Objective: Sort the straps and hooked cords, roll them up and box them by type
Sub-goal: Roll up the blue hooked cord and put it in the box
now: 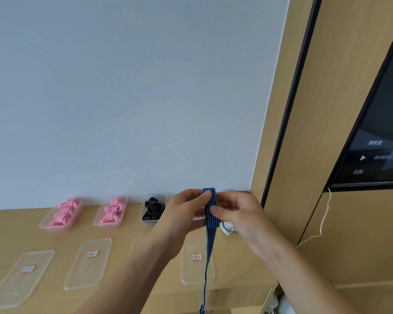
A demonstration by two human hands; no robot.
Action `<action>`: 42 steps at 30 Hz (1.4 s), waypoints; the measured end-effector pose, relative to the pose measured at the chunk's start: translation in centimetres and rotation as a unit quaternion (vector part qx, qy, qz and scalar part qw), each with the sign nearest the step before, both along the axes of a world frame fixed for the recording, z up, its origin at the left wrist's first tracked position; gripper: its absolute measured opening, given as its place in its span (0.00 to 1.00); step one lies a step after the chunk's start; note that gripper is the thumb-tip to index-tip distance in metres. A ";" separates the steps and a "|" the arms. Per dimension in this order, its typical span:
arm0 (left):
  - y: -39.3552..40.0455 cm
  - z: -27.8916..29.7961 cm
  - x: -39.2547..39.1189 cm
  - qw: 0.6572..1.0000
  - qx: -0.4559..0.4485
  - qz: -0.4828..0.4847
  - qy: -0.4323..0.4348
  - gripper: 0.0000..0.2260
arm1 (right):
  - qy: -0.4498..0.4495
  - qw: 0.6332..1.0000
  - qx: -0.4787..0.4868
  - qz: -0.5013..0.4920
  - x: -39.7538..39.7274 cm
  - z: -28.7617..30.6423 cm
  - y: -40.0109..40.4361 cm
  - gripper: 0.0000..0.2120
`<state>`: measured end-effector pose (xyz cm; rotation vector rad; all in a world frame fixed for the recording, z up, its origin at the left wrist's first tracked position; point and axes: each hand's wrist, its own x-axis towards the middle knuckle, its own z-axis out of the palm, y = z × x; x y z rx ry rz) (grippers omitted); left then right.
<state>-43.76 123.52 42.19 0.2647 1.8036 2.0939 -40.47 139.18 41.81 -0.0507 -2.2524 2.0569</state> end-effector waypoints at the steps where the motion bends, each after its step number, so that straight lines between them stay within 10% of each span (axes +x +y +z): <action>1: 0.2 -0.1 0.2 1.000 0.001 0.002 -0.007 0.12 | 0.004 1.000 0.001 -0.005 0.1 0.1 -0.1 0.10; 21: 0.1 0.1 2.0 0.995 -0.040 -0.003 -0.087 0.28 | 0.129 0.986 -0.077 -0.072 1.3 1.4 0.1 0.13; 32: -0.1 1.1 1.9 0.995 -0.012 -0.005 -0.103 0.31 | 0.245 0.963 0.053 -0.098 2.1 0.2 -0.8 0.16; 42: -0.5 1.3 0.7 0.996 0.003 -0.025 -0.081 0.17 | 0.407 0.863 0.254 -0.155 2.0 -1.9 -0.5 0.16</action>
